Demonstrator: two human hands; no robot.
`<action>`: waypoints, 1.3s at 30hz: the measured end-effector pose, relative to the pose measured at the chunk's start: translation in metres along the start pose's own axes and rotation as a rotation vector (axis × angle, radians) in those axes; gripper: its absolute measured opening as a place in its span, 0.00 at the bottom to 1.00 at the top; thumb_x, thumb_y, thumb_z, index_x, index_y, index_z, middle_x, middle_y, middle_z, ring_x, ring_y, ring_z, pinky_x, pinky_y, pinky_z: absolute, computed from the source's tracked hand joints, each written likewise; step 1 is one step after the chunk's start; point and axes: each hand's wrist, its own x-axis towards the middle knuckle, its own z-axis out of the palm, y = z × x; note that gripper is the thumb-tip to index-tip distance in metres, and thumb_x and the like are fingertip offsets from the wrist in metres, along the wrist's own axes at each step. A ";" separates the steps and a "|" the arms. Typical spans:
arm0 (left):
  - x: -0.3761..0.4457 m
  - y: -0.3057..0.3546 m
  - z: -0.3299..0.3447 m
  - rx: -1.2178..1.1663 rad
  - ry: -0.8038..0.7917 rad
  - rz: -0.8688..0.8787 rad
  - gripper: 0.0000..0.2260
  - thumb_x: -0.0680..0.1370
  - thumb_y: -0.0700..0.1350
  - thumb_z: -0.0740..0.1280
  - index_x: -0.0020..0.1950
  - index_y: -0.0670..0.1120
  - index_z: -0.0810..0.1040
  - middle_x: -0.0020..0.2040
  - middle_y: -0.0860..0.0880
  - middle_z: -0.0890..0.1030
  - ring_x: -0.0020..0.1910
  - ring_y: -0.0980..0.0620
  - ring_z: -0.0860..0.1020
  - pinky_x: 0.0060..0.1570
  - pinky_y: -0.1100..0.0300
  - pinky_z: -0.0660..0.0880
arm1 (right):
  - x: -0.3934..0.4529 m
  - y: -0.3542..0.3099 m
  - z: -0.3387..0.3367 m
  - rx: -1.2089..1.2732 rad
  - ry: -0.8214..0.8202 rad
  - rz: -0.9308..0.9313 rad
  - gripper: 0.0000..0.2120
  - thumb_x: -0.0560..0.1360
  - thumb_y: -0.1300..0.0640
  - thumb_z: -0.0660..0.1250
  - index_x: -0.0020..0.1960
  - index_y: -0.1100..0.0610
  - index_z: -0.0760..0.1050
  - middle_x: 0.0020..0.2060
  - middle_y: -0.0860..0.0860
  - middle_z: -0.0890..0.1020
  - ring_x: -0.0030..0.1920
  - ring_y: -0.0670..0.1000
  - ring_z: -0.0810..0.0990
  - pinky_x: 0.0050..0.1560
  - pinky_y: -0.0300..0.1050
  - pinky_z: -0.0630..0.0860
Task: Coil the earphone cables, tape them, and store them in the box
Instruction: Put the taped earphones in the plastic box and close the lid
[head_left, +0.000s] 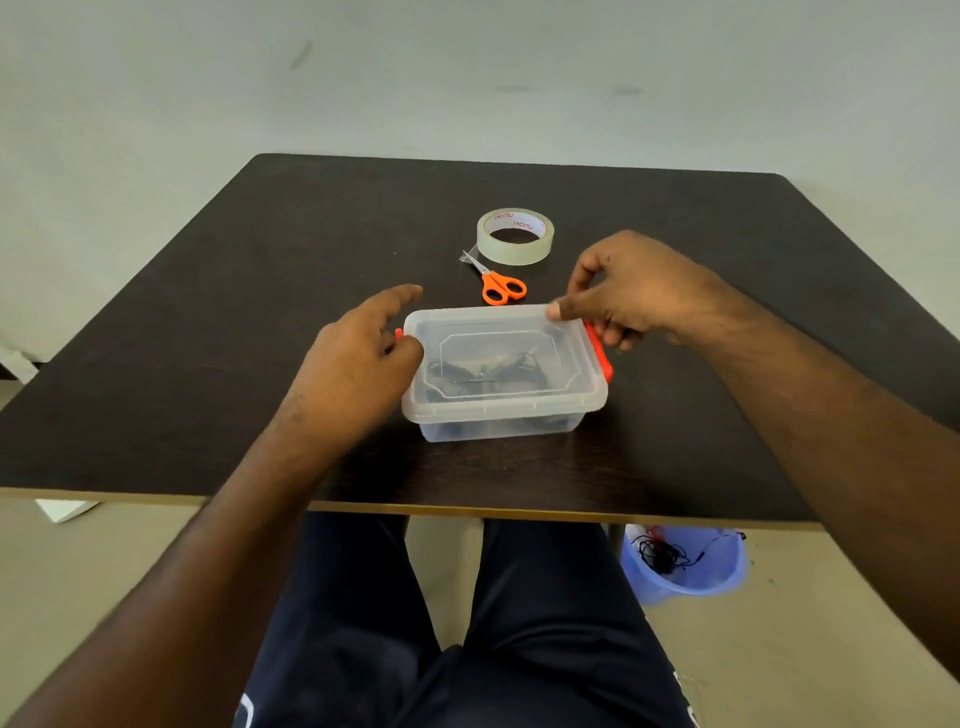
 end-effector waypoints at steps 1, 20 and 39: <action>0.001 0.000 0.002 -0.012 0.026 -0.013 0.22 0.81 0.43 0.61 0.74 0.54 0.65 0.57 0.39 0.80 0.55 0.42 0.80 0.54 0.51 0.79 | -0.003 0.004 0.001 0.076 0.079 -0.020 0.13 0.70 0.47 0.75 0.44 0.57 0.78 0.30 0.52 0.82 0.27 0.48 0.80 0.26 0.41 0.77; 0.037 0.011 0.020 -0.133 0.093 -0.056 0.11 0.76 0.40 0.68 0.59 0.47 0.82 0.36 0.49 0.84 0.32 0.52 0.83 0.34 0.52 0.83 | -0.036 -0.008 0.068 -0.793 0.054 -0.366 0.34 0.80 0.49 0.60 0.78 0.48 0.43 0.78 0.54 0.51 0.77 0.62 0.53 0.72 0.68 0.53; 0.207 0.125 0.160 0.508 -0.406 0.285 0.38 0.69 0.61 0.73 0.73 0.46 0.64 0.70 0.43 0.69 0.68 0.43 0.70 0.66 0.49 0.69 | 0.064 0.146 -0.133 -0.759 0.329 -0.101 0.27 0.81 0.53 0.60 0.77 0.45 0.55 0.77 0.45 0.59 0.76 0.55 0.58 0.75 0.57 0.57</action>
